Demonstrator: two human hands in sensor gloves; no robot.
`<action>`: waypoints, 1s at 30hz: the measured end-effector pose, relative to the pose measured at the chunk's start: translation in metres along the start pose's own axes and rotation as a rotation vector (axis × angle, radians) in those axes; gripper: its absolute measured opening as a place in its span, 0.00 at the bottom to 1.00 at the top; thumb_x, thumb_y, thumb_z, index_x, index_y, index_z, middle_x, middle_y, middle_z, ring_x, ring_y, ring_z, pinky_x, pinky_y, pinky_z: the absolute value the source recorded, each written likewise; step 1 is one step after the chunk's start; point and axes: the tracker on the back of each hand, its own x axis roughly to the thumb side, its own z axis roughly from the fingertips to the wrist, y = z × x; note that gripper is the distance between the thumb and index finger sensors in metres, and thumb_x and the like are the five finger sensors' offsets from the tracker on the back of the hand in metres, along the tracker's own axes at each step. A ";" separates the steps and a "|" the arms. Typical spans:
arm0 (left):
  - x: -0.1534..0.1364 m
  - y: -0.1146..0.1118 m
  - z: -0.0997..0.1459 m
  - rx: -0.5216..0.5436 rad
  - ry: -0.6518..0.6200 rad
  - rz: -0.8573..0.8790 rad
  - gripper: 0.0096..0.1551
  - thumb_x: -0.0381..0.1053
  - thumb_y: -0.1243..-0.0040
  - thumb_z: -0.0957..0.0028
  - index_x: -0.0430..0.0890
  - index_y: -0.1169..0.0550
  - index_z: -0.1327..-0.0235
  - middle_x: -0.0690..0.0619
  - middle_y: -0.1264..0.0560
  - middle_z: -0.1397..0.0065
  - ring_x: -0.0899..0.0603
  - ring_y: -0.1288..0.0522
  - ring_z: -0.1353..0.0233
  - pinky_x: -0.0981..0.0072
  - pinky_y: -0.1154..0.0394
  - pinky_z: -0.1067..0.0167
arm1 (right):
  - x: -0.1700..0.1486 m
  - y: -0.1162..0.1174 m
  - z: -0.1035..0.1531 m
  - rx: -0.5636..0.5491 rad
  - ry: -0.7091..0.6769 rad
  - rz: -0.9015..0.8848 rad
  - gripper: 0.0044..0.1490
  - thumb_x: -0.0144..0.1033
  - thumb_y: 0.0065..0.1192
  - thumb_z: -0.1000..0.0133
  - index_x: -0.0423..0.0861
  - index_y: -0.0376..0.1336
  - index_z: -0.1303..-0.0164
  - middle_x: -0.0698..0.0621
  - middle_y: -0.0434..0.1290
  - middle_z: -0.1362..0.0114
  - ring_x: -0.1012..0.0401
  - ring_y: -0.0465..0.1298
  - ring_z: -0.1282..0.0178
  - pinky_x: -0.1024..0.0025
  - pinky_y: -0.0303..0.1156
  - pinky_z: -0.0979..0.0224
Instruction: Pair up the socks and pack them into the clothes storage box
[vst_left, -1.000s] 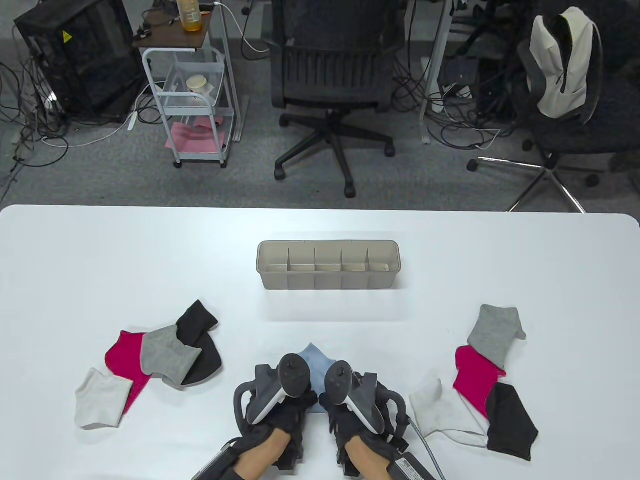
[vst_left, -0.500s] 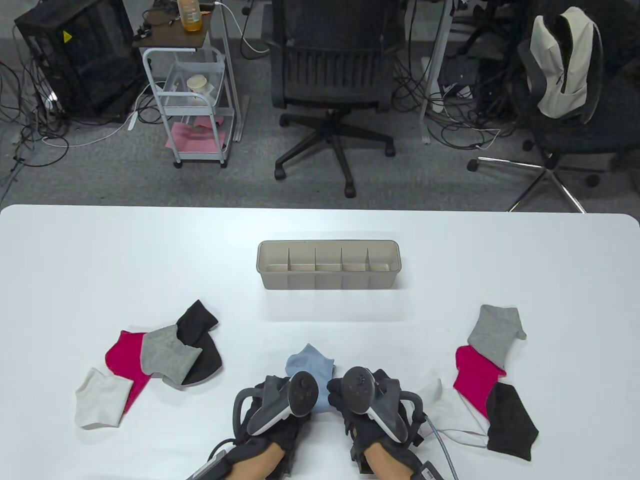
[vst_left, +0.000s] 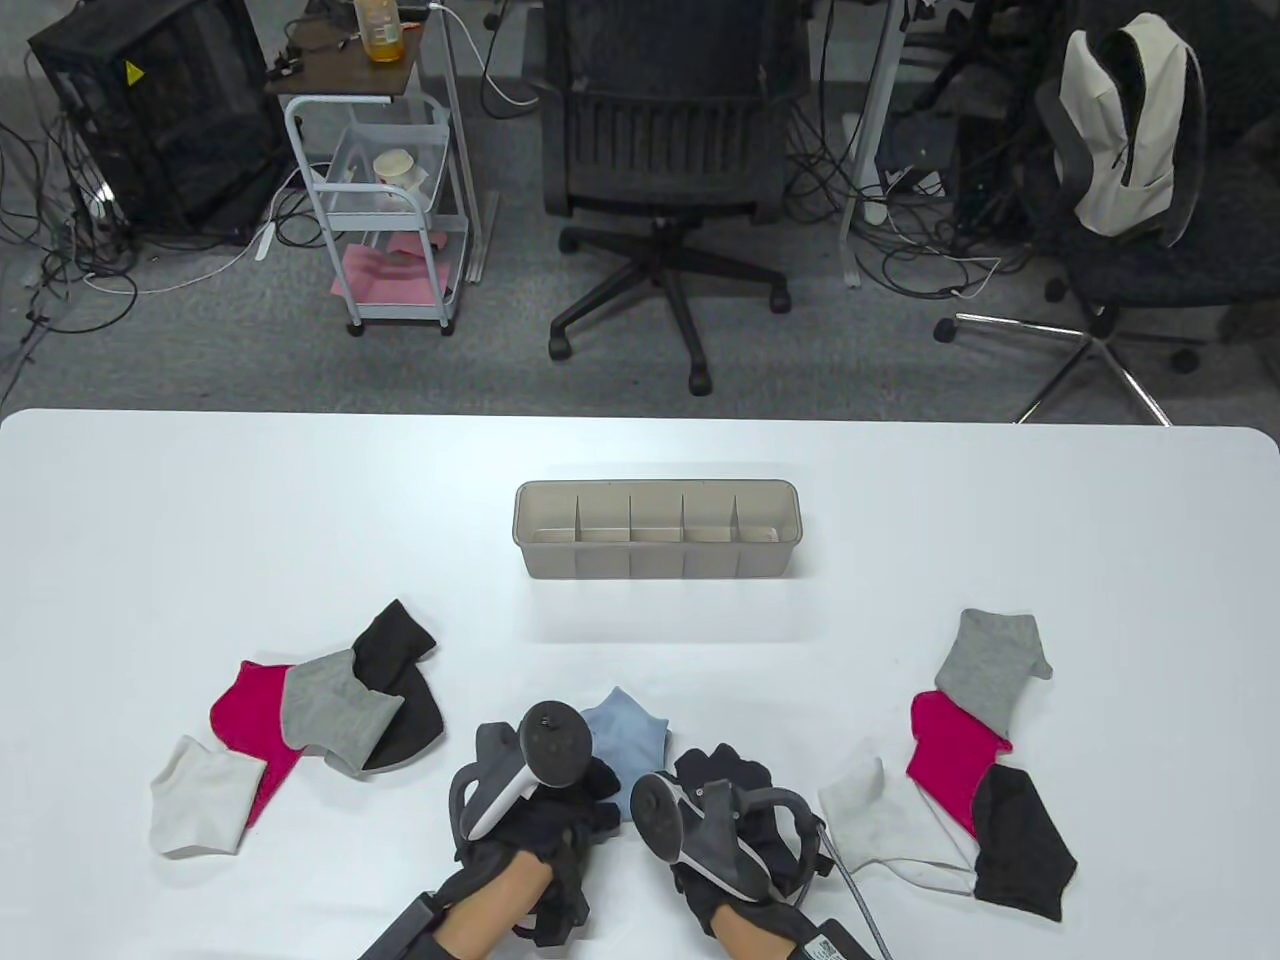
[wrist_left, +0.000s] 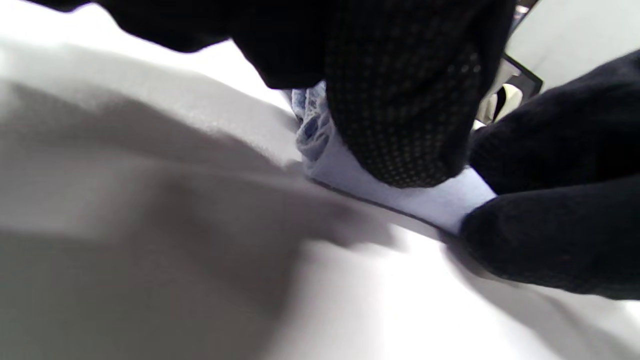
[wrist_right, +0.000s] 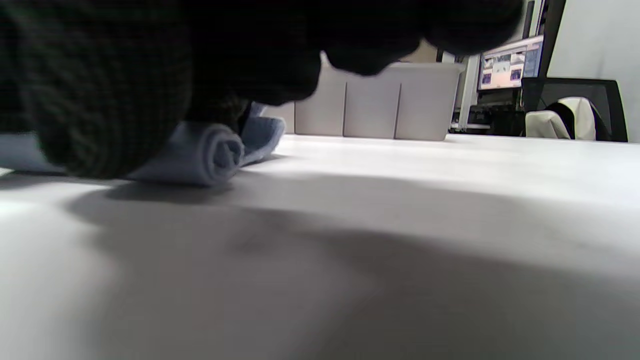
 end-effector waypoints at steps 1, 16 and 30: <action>-0.002 0.000 0.000 -0.008 0.009 0.012 0.24 0.49 0.24 0.61 0.48 0.15 0.50 0.49 0.21 0.72 0.38 0.26 0.67 0.37 0.30 0.61 | 0.000 0.000 -0.001 0.026 0.011 -0.026 0.26 0.56 0.77 0.64 0.65 0.77 0.54 0.63 0.79 0.61 0.62 0.75 0.58 0.58 0.70 0.42; 0.023 0.002 0.008 0.191 -0.007 -0.245 0.21 0.50 0.30 0.56 0.48 0.17 0.50 0.50 0.22 0.66 0.39 0.27 0.63 0.38 0.31 0.57 | -0.003 0.007 -0.028 0.234 0.297 -0.195 0.22 0.57 0.65 0.55 0.59 0.76 0.57 0.61 0.76 0.64 0.61 0.73 0.59 0.58 0.69 0.44; 0.010 -0.002 0.011 0.104 -0.084 -0.219 0.28 0.49 0.27 0.59 0.50 0.20 0.43 0.50 0.22 0.63 0.39 0.27 0.61 0.37 0.31 0.55 | -0.019 -0.018 -0.013 0.042 -0.003 -0.262 0.22 0.57 0.73 0.58 0.68 0.77 0.54 0.63 0.79 0.63 0.62 0.75 0.60 0.59 0.71 0.45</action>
